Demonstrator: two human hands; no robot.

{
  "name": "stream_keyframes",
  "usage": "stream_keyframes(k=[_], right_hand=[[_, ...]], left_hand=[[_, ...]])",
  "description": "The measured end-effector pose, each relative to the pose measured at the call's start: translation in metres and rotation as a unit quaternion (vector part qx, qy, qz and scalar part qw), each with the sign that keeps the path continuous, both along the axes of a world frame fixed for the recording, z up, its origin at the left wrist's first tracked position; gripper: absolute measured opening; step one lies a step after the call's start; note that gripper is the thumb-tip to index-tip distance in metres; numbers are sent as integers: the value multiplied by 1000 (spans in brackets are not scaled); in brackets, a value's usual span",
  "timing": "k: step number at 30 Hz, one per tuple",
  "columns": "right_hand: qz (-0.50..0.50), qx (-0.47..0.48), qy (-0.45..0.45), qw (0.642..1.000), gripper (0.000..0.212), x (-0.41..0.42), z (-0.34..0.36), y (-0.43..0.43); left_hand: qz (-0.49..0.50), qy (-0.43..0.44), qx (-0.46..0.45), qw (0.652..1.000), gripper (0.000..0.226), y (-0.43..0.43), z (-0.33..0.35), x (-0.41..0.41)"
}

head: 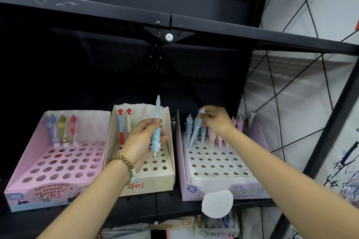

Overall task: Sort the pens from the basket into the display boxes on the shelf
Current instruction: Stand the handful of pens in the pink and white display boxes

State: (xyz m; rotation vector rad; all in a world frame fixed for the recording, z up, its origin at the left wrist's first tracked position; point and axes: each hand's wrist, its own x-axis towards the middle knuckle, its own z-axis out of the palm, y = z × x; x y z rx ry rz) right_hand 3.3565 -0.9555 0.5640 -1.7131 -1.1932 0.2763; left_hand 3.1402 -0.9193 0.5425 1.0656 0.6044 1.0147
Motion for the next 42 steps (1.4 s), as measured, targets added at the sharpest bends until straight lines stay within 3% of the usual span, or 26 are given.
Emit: stream_keyframes(k=[5, 9, 11, 13, 17, 19, 21, 23, 25, 26, 27, 29, 31, 33, 35, 40, 42], right_hand=[[48, -76, -29, 996, 21, -5, 6, 10], [54, -126, -12, 991, 31, -6, 9, 14], [42, -159, -49, 985, 29, -11, 1, 14], [30, -139, -84, 986, 24, -12, -6, 9], [12, -24, -37, 999, 23, -7, -4, -16], [11, 25, 20, 999, 28, -10, 0, -34], [91, -8, 146, 985, 33, -18, -1, -50], [140, -22, 250, 958, 23, -20, -5, -62], [129, 31, 353, 926, 19, -17, -4, -71], [111, 61, 387, 913, 20, -12, -1, -74], [88, 87, 396, 910, 20, -6, 3, -76], [41, 129, 367, 921, 20, 10, 11, -79], [6, 157, 320, 934, 16, 25, 18, -79], [-8, 147, 254, 956, 15, 32, 22, -77], [-10, 130, 189, 973, 16, 35, 23, -72], [18, 78, 50, 996, 9, 26, 14, -56], [22, 78, 57, 995, 12, 22, 10, -48]], left_hand=[[21, 73, 57, 995, 13, 1, -2, 3], [25, 66, 37, 997, 11, -5, -1, 11], [26, 64, 21, 997, 12, -7, -1, 15], [22, 53, 13, 998, 14, -7, -1, 17], [-2, 9, 11, 1000, 17, -10, 3, 20], [-11, -11, 7, 1000, 20, -15, 4, 29], [-20, -25, 6, 999, 23, -21, 5, 40], [-31, -27, 13, 999, 20, -26, 4, 51], [-17, 40, 95, 995, 16, -28, -2, 59], [5, 118, 188, 975, 20, -28, -6, 60], [28, 208, 295, 932, 30, -27, -13, 58], [64, 352, 447, 820, 59, -22, -27, 52], [58, 436, 499, 746, 73, -17, -38, 46], [46, 478, 525, 703, 74, -13, -45, 40], [41, 484, 530, 695, 70, -12, -49, 36], [23, 481, 500, 720, 73, -11, -54, 30], [15, 476, 490, 730, 73, -11, -55, 29]])
